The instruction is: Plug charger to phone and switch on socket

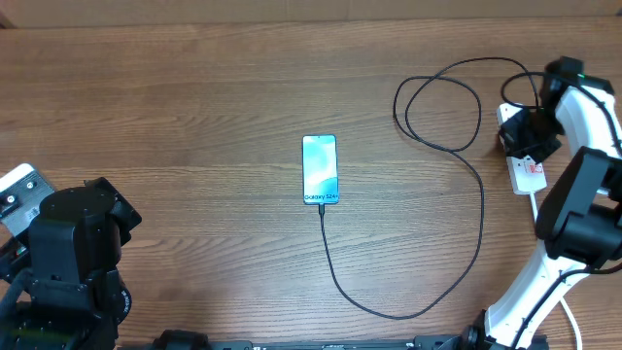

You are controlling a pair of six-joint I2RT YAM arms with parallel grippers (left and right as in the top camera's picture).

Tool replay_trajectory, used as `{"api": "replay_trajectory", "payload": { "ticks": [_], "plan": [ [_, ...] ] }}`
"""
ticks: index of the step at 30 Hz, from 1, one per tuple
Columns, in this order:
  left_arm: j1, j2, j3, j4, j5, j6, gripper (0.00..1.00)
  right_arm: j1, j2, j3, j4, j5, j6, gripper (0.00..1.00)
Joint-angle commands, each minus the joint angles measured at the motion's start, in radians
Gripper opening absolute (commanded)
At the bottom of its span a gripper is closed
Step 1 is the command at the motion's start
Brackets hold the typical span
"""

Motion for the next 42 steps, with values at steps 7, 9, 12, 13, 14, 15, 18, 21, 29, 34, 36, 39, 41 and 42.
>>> {"api": "replay_trajectory", "payload": {
  "ticks": [7, 9, 12, 13, 14, 15, 18, 21, 29, 34, 36, 39, 41, 42],
  "plan": [
    [-0.001, 0.002, -0.007, 0.000, 0.153, -0.021, 1.00, 0.081, -0.493, 0.029, -0.048, -0.038, -0.108, 0.04],
    [-0.001, 0.002, -0.007, 0.000, 0.176, -0.021, 1.00, 0.103, -0.587, 0.029, -0.096, -0.071, -0.108, 0.04],
    [-0.001, 0.003, -0.007, 0.000, 0.191, -0.021, 1.00, 0.125, -0.719, 0.029, -0.171, -0.106, -0.108, 0.04],
    [-0.001, 0.003, -0.007, 0.000, 0.191, -0.021, 0.99, 0.128, -0.754, 0.029, -0.189, -0.111, -0.108, 0.04],
    [-0.001, 0.003, -0.007, 0.000, 0.191, -0.021, 1.00, 0.128, -0.805, 0.029, -0.215, -0.110, -0.108, 0.10],
    [-0.001, 0.003, -0.007, 0.000, 0.191, -0.021, 0.99, 0.128, -0.845, 0.029, -0.237, -0.110, -0.108, 0.40],
    [-0.001, 0.003, -0.007, 0.000, 0.191, -0.021, 1.00, 0.128, -0.950, 0.029, -0.296, -0.109, -0.108, 1.00],
    [-0.001, 0.003, -0.007, 0.000, 0.191, -0.021, 0.99, 0.128, -1.029, 0.029, -0.332, -0.109, -0.108, 1.00],
    [-0.001, 0.003, -0.007, 0.000, 0.191, -0.021, 1.00, 0.128, -1.146, 0.029, -0.343, -0.109, -0.108, 1.00],
    [-0.001, 0.003, -0.007, 0.000, 0.191, -0.021, 0.99, 0.132, -1.146, 0.018, -0.367, -0.081, -0.108, 1.00],
    [-0.001, 0.003, -0.007, 0.000, 0.191, -0.021, 1.00, 0.132, -1.154, 0.002, -0.340, -0.063, -0.108, 1.00],
    [-0.001, 0.003, -0.007, 0.000, 0.191, -0.021, 1.00, 0.145, -1.187, -0.052, -0.243, -0.040, -0.109, 1.00],
    [-0.001, 0.003, -0.007, 0.000, 0.191, -0.021, 1.00, 0.172, -1.226, -0.106, -0.180, -0.037, -0.109, 1.00],
    [-0.001, 0.003, -0.007, 0.000, 0.191, -0.021, 1.00, 0.193, -1.249, -0.138, -0.151, -0.029, -0.109, 1.00]
  ]
}}
